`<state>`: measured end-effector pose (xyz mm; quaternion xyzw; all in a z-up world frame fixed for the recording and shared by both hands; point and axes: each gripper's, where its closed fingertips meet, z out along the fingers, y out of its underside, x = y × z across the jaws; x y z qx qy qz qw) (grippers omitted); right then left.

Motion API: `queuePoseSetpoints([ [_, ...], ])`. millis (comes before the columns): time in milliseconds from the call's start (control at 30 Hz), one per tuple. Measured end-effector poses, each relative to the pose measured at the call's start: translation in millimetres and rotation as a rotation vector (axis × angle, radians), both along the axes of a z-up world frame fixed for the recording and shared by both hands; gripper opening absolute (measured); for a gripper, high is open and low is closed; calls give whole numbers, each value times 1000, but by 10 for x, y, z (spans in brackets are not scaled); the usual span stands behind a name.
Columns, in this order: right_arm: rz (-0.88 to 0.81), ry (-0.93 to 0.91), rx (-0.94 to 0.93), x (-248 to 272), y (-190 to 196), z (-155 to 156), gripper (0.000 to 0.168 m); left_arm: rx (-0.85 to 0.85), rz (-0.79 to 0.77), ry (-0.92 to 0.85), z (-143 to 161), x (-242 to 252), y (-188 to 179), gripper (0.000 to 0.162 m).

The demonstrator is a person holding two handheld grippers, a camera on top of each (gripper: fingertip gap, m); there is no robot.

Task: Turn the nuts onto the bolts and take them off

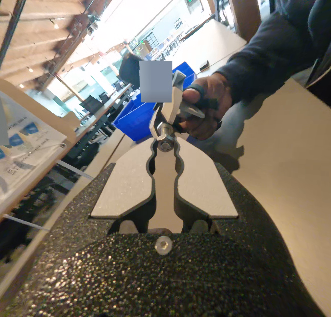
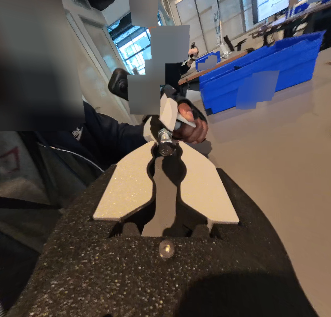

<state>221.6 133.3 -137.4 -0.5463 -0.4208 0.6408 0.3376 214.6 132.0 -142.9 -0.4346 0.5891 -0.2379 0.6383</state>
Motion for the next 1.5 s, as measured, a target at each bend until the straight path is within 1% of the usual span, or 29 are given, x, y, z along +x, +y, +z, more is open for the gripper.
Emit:
queuePoseSetpoints([
  [67, -75, -7, 130, 12, 55, 25, 31, -95, -33, -46, 20, -13, 10, 17],
  [167, -185, -46, 392, 55, 99, 61, 35, -226, -90, -118, 93, -38, 6, 17],
  [233, -247, -65, 566, 63, 93, 93, 37, -309, -131, -128, 88, -38, -6, 17],
  [300, -270, -88, 709, 41, 34, 97, 37, -366, -155, -126, 60, -26, -14, 17],
  [367, -263, -140, 810, -5, -24, 29, 32, -412, -184, -134, 53, -9, -34, 17],
  [400, -264, -169, 841, -26, -34, -12, 29, -437, -206, -141, 57, -1, -54, 17],
  [433, -258, -180, 859, -43, -58, -37, 21, -461, -229, -142, 56, 9, -78, 17],
  [500, -269, -154, 862, -49, -91, -1, 19, -468, -243, -131, 38, 30, -105, 17],
  [600, -248, -155, 802, -34, -92, -5, 19, -423, -218, -108, 21, 46, -103, 17],
  [733, -201, -191, 643, -32, -53, -93, 19, -233, -103, -18, -63, 46, -46, 17],
  [867, -117, -204, 372, -58, -53, -167, 18, 16, 8, 68, -94, 10, -7, 17],
  [933, -46, -180, 173, -63, -76, -174, 18, 105, 36, 92, -89, 5, -17, 17],
  [1000, 24, -143, -18, -60, -85, -180, 19, 133, 45, 105, -93, 10, -21, 17],
  [1033, 44, -120, -66, -56, -79, -178, 19, 112, 41, 101, -96, 15, -18, 17],
  [1067, 50, -99, -73, -53, -65, -168, 19, 81, 37, 92, -96, 15, -7, 17],
  [1133, 2, -70, 17, -32, -2, -118, 32, 0, 7, 53, -79, 6, -2, 17],
  [1267, -178, -103, 414, 63, 135, -27, 43, -207, -68, -58, 27, -36, 10, 17],
  [1367, -268, -145, 689, 81, 129, 8, 43, -330, -109, -74, 9, -39, 17, 17],
  [1433, -276, -155, 812, 55, 54, 16, 38, -377, -124, -71, -19, -26, 15, 17],
  [1500, -265, -176, 895, 23, -14, -17, 34, -415, -134, -66, -44, -13, 16, 17],
])
